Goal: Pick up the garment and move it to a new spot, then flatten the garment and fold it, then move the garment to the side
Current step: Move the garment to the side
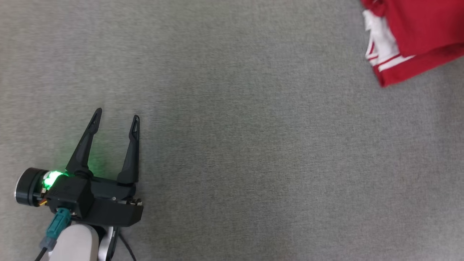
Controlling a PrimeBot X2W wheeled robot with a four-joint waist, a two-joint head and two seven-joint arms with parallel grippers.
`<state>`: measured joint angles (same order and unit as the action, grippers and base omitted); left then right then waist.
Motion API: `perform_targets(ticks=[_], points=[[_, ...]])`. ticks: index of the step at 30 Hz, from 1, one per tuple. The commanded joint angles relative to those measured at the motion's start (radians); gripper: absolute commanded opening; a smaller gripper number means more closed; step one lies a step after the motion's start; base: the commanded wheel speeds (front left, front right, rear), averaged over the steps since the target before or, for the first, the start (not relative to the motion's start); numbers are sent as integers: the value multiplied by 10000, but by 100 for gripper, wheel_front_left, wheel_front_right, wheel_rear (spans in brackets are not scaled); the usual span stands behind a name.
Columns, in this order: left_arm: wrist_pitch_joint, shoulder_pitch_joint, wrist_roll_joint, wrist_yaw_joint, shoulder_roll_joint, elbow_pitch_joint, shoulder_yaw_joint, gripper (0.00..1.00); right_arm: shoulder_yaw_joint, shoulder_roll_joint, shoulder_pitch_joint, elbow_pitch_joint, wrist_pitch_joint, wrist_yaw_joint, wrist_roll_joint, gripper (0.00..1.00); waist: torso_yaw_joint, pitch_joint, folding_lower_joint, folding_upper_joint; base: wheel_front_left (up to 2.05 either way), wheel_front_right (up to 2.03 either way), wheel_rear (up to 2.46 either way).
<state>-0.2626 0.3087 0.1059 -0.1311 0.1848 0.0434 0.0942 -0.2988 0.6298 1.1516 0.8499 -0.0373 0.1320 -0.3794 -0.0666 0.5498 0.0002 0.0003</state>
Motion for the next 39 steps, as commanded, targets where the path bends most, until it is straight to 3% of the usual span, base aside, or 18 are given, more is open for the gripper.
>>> perform_targets(ticks=[1,12,22,23,24,25,30,39], points=[[-30,113,-73,14,121,-55,9,100,-30,237,316,34,48,-29,70,0,-423,452,-2,-3,0,0,0],[-21,-96,-82,13,284,-120,-71,100,-327,1125,1303,438,452,-29,230,0,-446,703,-2,-3,0,0,0],[2,83,-43,15,344,-97,-35,100,-385,1353,1775,1240,328,-29,434,0,-316,1010,-2,-3,0,0,0],[2,112,-26,18,358,-87,-39,100,-395,1360,1830,1293,246,-29,502,22,-292,1034,-2,-3,0,0,0],[2,143,-17,19,371,-81,-40,100,-385,1399,1922,1347,129,-29,616,67,-269,1055,-2,-3,0,0,0],[2,148,-31,19,362,-82,-44,100,-391,1407,1966,1432,54,-29,733,100,-251,1065,-2,-3,0,0,0],[2,116,-107,40,244,-81,-107,100,-252,1149,2321,1736,-442,-29,1278,100,-171,1033,-2,-3,0,0,0],[-4,-165,0,57,-72,-18,-336,100,-52,357,1944,1721,-1685,-29,1172,100,-65,253,-2,-3,0,0,0]])
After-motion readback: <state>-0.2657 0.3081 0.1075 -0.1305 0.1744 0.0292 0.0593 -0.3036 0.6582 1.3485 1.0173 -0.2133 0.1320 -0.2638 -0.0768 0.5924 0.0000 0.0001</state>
